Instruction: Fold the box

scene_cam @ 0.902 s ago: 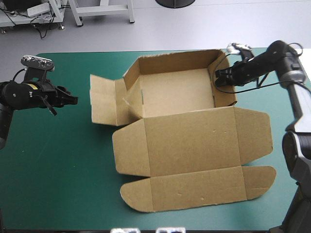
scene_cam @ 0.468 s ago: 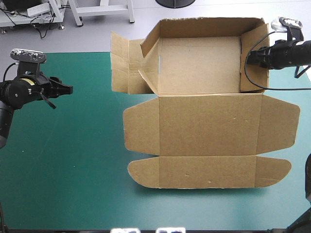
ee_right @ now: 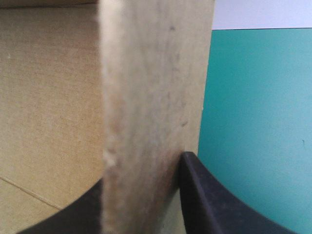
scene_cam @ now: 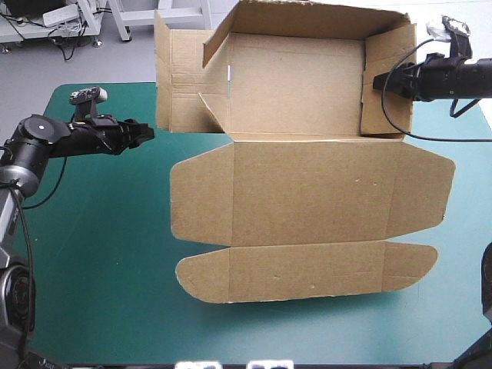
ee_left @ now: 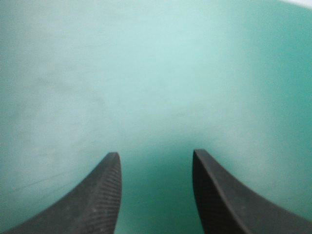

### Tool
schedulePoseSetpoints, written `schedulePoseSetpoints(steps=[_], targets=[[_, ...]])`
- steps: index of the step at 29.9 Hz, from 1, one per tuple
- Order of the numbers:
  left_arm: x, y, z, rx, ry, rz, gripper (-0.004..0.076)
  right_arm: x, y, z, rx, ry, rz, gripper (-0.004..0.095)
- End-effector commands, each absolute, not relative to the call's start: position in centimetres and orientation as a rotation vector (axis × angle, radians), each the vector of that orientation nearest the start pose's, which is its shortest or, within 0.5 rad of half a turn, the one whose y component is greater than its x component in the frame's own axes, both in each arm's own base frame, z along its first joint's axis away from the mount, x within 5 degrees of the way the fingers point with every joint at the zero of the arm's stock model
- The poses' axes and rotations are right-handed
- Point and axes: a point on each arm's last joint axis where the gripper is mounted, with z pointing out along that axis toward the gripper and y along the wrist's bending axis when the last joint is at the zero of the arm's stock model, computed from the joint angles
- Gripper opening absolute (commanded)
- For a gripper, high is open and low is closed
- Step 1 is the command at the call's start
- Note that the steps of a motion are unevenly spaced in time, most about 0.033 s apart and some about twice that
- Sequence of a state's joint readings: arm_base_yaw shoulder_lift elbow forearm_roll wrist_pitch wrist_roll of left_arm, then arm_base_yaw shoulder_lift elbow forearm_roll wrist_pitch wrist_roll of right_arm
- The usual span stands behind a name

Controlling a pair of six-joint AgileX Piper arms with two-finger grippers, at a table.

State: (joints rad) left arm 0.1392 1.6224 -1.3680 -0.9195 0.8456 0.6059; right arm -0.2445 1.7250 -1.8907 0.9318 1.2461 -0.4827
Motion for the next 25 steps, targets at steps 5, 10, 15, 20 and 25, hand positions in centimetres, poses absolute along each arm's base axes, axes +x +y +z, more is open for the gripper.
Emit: schedulePoseSetpoints(steps=[5,10,15,20,25], targets=[[36.6,-1.4,35.9,0.084,1.899,-1.343,0.0329,34.6,1.9,46.6,-0.365,2.082,0.874,-0.0018],[35.7,-2.1,36.4,0.222,1.841,-1.475,0.0329,34.6,2.3,46.4,-0.38,2.102,0.85,-0.0018],[35.5,-2.2,37.0,0.206,1.831,-1.494,0.0329,34.7,2.0,45.9,-0.385,2.14,0.785,-0.0018],[35.0,-2.3,37.8,0.204,1.824,-1.498,0.033,35.1,1.9,45.5,-0.385,2.161,0.768,-0.0018],[34.3,-3.5,38.2,0.271,1.847,-1.482,0.033,35.8,2.3,44.7,-0.396,2.175,0.78,-0.0018]])
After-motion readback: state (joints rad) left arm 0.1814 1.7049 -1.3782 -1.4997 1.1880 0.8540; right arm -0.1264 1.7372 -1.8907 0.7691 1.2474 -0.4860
